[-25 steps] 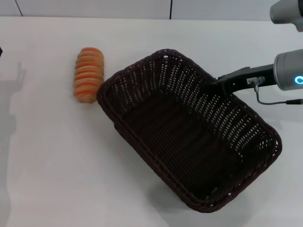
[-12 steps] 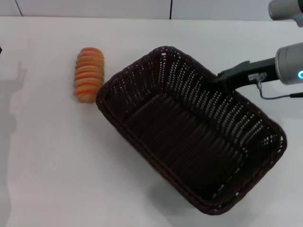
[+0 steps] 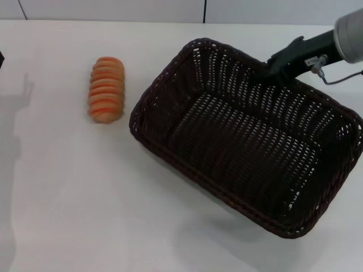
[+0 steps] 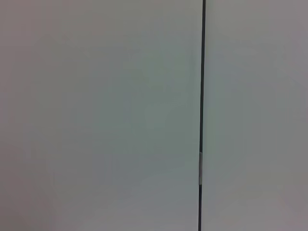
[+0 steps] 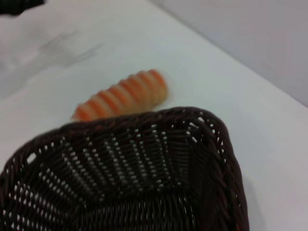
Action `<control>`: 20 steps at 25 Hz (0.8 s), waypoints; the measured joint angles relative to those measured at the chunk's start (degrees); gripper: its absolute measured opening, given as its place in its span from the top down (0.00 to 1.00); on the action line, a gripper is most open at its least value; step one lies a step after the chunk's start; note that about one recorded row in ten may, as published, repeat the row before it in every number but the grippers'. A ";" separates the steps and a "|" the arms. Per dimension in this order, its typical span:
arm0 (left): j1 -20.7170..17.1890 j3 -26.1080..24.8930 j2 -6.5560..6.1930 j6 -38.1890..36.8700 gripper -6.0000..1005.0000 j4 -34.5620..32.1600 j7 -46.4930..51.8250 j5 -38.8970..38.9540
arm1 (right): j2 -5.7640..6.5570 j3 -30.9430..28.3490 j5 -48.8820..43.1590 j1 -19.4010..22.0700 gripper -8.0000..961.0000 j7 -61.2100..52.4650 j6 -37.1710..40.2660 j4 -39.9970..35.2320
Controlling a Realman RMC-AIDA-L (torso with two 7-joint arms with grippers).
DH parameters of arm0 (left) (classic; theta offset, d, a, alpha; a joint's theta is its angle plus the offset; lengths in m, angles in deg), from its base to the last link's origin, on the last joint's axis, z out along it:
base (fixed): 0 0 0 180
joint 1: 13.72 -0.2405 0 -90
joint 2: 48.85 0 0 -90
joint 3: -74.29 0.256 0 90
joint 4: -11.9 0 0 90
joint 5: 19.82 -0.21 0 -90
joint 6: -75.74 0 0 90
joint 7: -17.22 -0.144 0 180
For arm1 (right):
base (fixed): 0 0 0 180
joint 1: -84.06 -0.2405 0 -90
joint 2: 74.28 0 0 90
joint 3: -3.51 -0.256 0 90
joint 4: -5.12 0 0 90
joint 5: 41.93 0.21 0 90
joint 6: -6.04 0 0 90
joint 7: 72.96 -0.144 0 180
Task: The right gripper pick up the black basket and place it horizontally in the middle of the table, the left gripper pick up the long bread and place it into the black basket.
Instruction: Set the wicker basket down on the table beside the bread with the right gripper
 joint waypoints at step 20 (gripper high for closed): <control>-0.03 0.03 0.38 0.29 0.15 0.09 0.91 3.84 | -0.66 5.97 -3.55 -8.01 0.81 12.98 -0.17 -2.02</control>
